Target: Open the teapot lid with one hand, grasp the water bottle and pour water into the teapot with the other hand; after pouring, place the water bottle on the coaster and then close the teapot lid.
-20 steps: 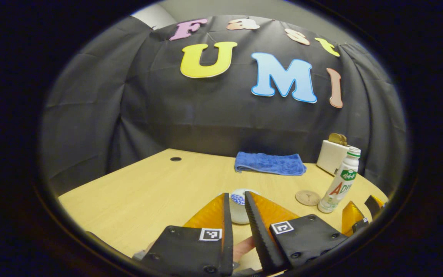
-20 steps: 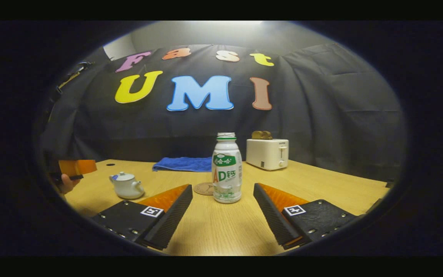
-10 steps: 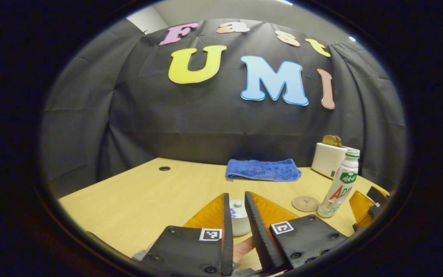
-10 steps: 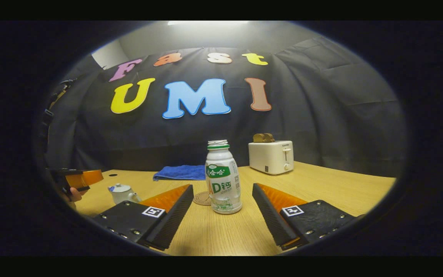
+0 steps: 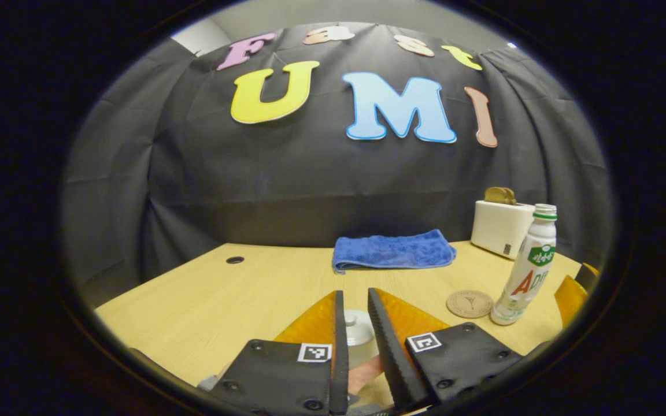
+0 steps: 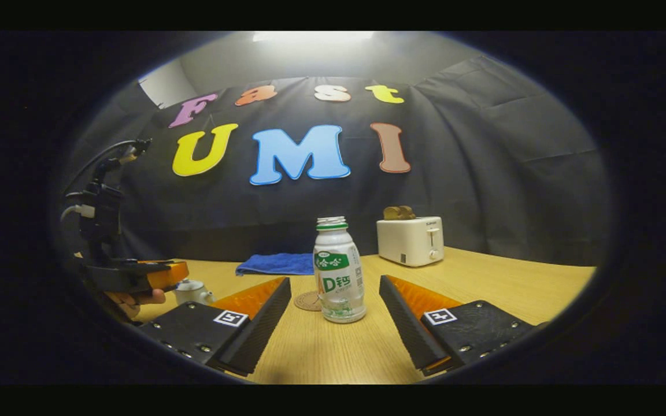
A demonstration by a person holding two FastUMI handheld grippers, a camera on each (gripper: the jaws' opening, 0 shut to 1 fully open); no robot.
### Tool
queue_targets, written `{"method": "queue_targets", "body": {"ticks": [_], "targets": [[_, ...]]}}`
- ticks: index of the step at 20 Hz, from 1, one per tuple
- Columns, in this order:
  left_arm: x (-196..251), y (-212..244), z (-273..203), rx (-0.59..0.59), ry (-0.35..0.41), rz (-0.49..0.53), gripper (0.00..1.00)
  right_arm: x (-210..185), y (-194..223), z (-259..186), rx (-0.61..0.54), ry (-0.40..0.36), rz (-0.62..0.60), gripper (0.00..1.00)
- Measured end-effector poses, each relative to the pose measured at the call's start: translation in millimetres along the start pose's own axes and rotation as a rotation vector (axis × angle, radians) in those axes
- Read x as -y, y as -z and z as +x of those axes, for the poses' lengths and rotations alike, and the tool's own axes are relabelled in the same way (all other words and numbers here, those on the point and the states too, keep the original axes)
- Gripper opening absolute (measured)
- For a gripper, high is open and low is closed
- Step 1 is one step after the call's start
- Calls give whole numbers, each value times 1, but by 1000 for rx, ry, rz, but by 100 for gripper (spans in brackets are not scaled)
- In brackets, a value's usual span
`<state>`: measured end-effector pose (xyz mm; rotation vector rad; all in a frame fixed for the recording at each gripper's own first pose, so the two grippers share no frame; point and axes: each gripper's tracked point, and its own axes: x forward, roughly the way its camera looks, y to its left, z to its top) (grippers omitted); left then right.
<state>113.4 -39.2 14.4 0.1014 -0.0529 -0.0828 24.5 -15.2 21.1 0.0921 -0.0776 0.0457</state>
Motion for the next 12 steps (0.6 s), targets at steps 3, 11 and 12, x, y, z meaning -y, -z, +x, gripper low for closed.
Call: {"method": "queue_targets", "body": {"ticks": [3,11,12], "targets": [[-6,16,12,-42,-16,-17,34,0,5,1,-16,-2,1,95],[-8,20,18,-42,-51,21,78,1,4,2,-16,-1,0,95],[-7,20,17,-41,-48,17,31,1,4,2,-17,-2,2,95]]}}
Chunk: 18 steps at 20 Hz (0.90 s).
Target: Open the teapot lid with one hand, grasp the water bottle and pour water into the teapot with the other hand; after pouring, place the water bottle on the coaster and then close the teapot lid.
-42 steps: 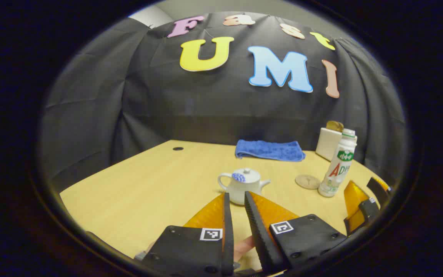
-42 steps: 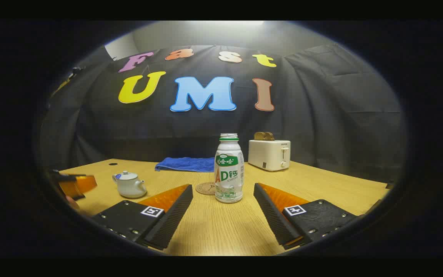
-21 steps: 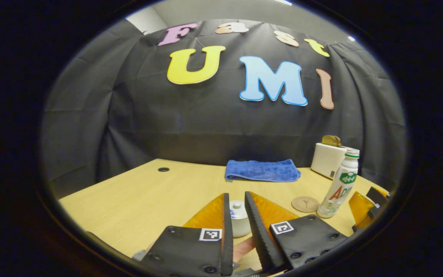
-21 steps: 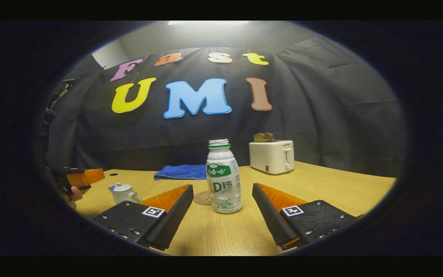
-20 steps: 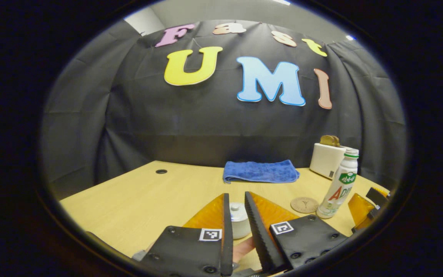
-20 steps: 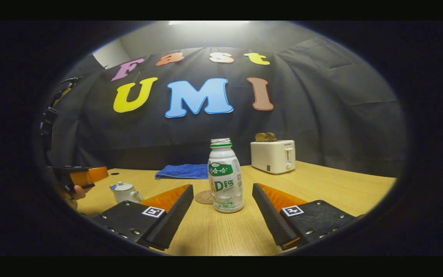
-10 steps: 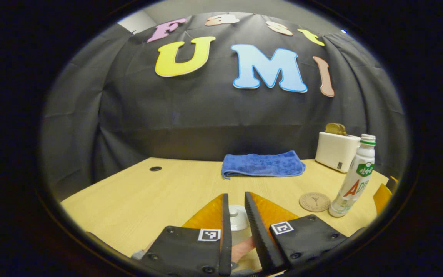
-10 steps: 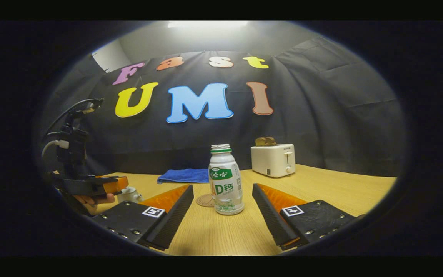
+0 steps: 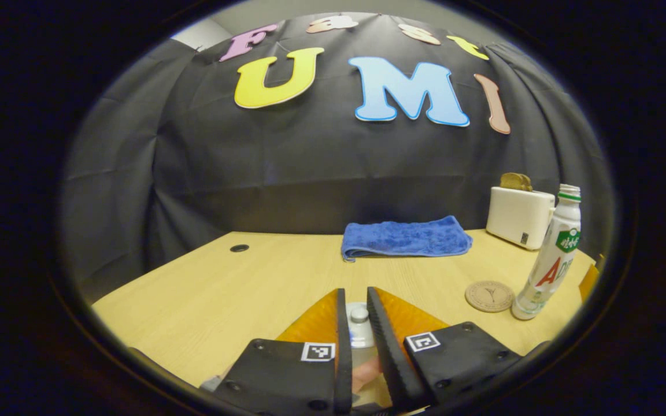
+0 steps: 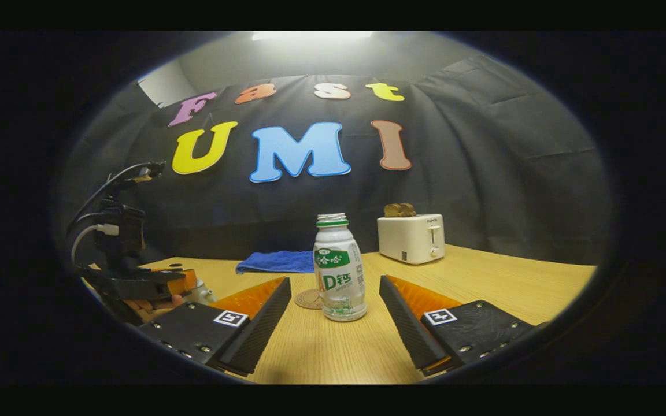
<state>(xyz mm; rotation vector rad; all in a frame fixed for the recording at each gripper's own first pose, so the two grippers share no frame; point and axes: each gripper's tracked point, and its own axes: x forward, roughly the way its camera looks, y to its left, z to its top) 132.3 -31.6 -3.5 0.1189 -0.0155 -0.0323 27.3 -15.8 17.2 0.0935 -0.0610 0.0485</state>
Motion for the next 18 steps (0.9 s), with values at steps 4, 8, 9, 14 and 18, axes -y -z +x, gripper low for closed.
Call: {"method": "queue_targets", "body": {"ticks": [4,8,9,14,18], "targets": [[1,-1,-1,1,31,-46,0,0,3,-1,-14,-1,10,95],[-3,-7,-2,15,40,-86,17,0,6,0,-25,-2,9,95],[-4,-9,-2,25,32,-76,17,0,6,0,-27,-3,8,95],[-12,-29,-12,73,10,-54,17,-5,12,4,-48,-16,-24,95],[-30,-43,-20,107,-17,-72,17,5,5,9,-35,13,-107,95]]}}
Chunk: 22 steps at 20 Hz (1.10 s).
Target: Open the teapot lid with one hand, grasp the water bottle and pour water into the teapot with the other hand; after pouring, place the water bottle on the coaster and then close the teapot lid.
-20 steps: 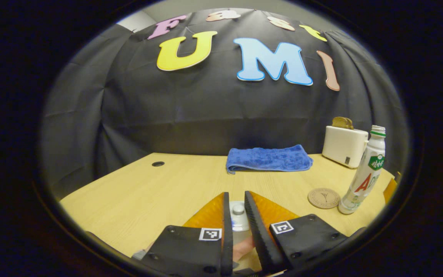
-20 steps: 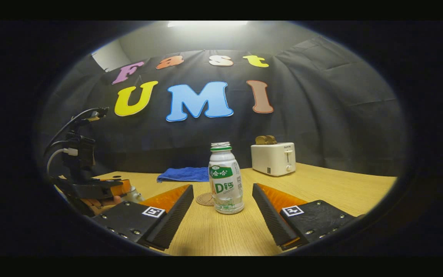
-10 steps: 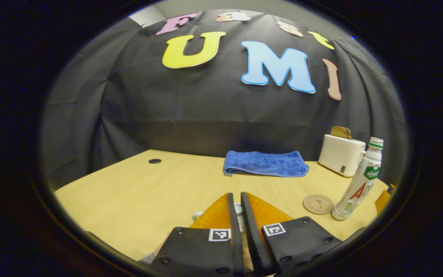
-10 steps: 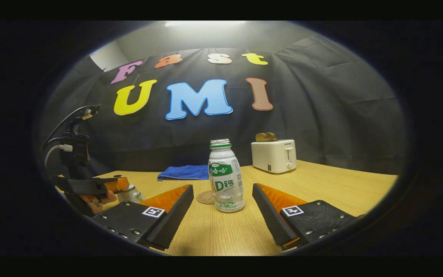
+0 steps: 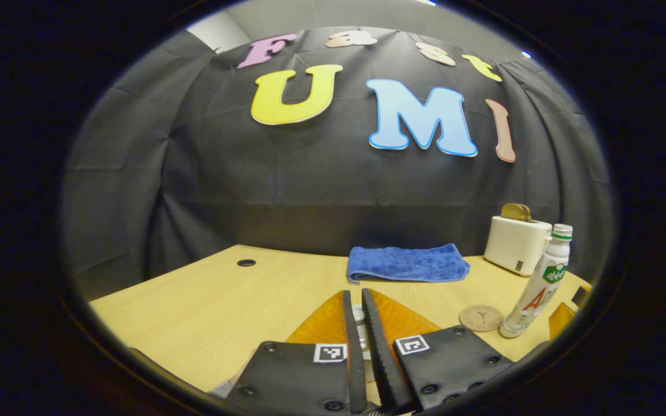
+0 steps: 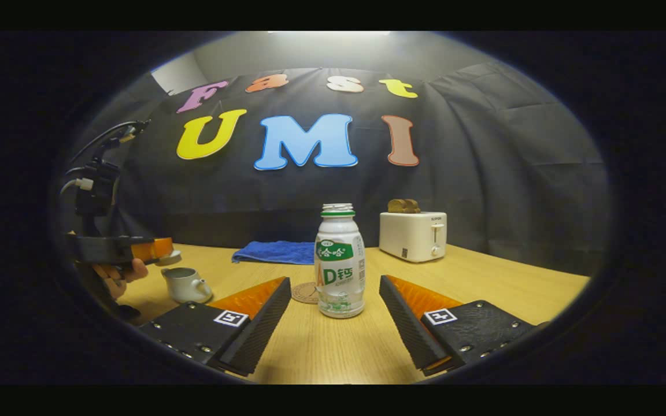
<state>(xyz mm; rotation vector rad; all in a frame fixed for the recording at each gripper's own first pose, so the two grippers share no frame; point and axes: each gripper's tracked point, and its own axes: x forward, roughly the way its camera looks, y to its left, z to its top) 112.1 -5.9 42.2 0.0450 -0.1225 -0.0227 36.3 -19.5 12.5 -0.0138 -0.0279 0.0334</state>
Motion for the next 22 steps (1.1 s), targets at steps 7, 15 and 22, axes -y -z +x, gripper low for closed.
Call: {"method": "queue_targets", "body": {"ticks": [7,15,22], "targets": [[-56,9,-6,-25,-94,-16,17,4,-8,27,-43,-12,-80,95],[-102,18,-14,-17,-167,-27,17,5,5,72,-117,-30,-7,95],[-115,26,-15,-40,-199,-30,17,4,16,86,-153,-35,-21,95]]}}
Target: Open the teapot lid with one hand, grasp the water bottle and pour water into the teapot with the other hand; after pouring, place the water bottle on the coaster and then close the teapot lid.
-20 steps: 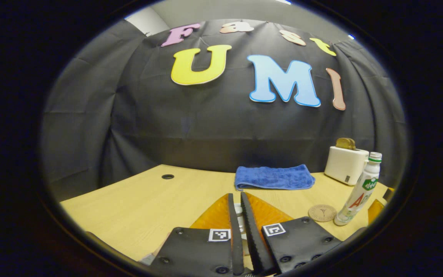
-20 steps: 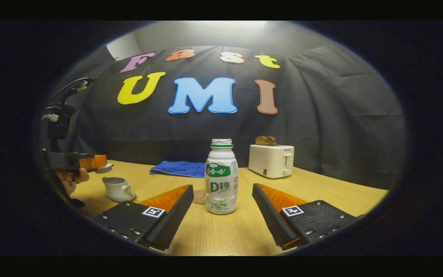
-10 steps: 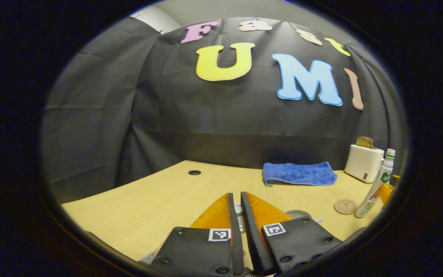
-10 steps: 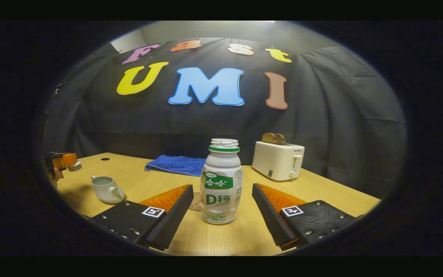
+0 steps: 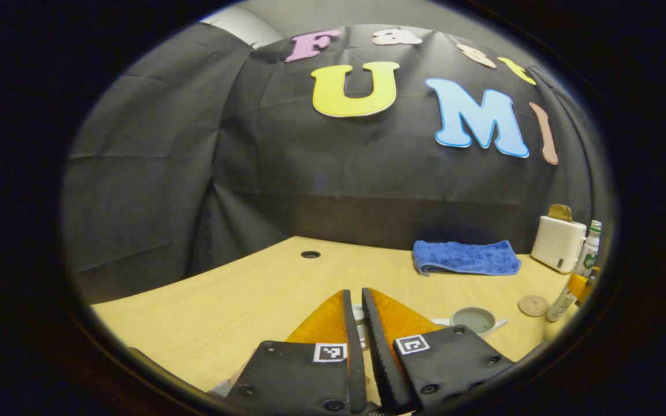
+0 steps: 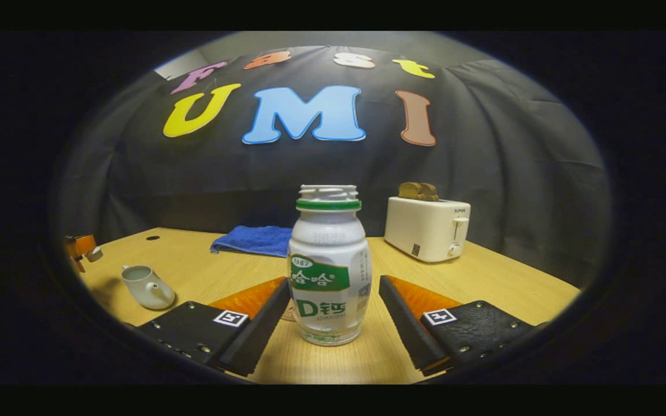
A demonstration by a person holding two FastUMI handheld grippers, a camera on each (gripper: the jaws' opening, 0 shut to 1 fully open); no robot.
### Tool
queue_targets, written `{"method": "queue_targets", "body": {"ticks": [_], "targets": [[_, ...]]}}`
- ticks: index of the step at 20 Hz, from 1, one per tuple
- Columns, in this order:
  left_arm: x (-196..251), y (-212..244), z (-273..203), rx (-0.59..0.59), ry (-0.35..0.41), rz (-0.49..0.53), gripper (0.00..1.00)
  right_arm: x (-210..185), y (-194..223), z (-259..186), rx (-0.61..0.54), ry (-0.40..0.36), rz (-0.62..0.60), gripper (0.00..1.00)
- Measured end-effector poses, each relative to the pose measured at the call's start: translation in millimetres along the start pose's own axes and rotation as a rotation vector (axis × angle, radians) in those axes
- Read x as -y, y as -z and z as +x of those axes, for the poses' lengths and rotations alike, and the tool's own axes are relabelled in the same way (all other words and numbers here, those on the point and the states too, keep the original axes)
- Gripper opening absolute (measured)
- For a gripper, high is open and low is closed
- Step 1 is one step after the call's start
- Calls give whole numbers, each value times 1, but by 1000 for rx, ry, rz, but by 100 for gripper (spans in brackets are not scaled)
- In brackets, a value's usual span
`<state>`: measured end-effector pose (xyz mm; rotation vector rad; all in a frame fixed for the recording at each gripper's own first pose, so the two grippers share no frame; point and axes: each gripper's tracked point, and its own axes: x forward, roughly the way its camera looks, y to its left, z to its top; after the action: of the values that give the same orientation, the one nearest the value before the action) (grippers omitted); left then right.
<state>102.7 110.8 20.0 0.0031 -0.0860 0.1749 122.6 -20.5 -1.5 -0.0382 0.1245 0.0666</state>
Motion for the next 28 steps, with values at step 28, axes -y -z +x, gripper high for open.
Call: {"method": "queue_targets", "body": {"ticks": [28], "targets": [[-6,3,-2,-8,-33,31,17,-80,-30,22,59,-100,-771,78]]}}
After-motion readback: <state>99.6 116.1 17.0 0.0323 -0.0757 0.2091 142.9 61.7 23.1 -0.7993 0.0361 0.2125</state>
